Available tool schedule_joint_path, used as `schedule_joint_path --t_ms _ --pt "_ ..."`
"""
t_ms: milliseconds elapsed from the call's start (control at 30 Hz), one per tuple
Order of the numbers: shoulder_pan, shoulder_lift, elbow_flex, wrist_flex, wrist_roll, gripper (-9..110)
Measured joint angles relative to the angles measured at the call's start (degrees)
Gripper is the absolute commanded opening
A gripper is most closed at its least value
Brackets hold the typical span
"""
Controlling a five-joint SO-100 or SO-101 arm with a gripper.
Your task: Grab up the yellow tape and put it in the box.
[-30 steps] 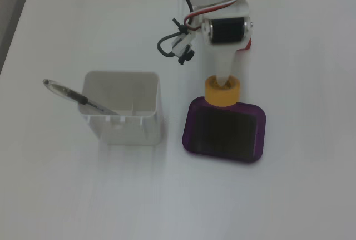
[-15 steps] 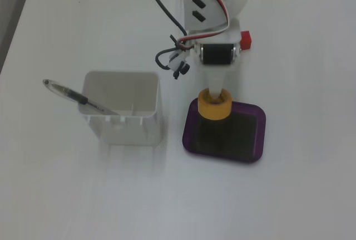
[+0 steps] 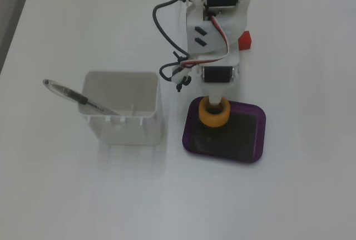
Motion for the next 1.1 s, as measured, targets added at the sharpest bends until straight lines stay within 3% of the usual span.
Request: schedule_joint_path --t_ms 300,467,833,1100 --pt "0.0 -0.35 -0.53 0.35 0.0 11" --pt "0.0 3.25 -6.33 7.21 0.0 11" --pt "0.09 33.93 -16.96 24.61 0.0 11" --pt "0.09 55.11 -1.49 31.73 0.0 11"
